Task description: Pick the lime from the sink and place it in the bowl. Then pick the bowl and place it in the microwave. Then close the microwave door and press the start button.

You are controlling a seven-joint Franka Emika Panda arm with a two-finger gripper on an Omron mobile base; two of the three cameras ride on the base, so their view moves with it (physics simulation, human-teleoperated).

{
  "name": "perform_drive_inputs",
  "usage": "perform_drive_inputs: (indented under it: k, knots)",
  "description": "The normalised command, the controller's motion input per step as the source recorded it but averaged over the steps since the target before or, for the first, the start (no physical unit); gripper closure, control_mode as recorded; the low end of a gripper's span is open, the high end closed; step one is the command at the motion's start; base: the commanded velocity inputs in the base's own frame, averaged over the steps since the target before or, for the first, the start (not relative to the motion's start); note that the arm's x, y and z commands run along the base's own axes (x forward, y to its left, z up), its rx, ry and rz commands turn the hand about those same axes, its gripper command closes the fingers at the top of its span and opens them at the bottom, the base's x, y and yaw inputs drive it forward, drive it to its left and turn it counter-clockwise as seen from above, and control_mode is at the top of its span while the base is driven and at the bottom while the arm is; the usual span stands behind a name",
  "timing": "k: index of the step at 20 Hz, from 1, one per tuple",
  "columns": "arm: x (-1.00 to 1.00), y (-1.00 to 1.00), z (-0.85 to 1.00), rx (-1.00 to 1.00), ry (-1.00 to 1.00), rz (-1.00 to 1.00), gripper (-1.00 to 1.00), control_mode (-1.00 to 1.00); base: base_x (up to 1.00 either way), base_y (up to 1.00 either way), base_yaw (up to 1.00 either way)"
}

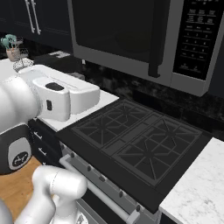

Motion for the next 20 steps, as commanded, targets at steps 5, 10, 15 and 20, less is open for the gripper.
perform_drive_inputs:
  k: [5,10,15,20]
  knots:
    - [0.00,0.00,-0.24,-0.16,-0.16,0.00,1.00,-1.00,0.00,0.00,0.00]
    - [0.00,-0.08,0.00,0.00,-0.01,0.00,1.00,-1.00,0.00,0.00,0.00]
    - [0.00,-0.08,0.00,0.00,0.00,0.00,1.00,-1.00,0.00,0.00,0.00]
    - [0.01,-0.30,0.01,0.00,0.00,-0.02,1.00,-1.00,0.00,0.00,0.00]
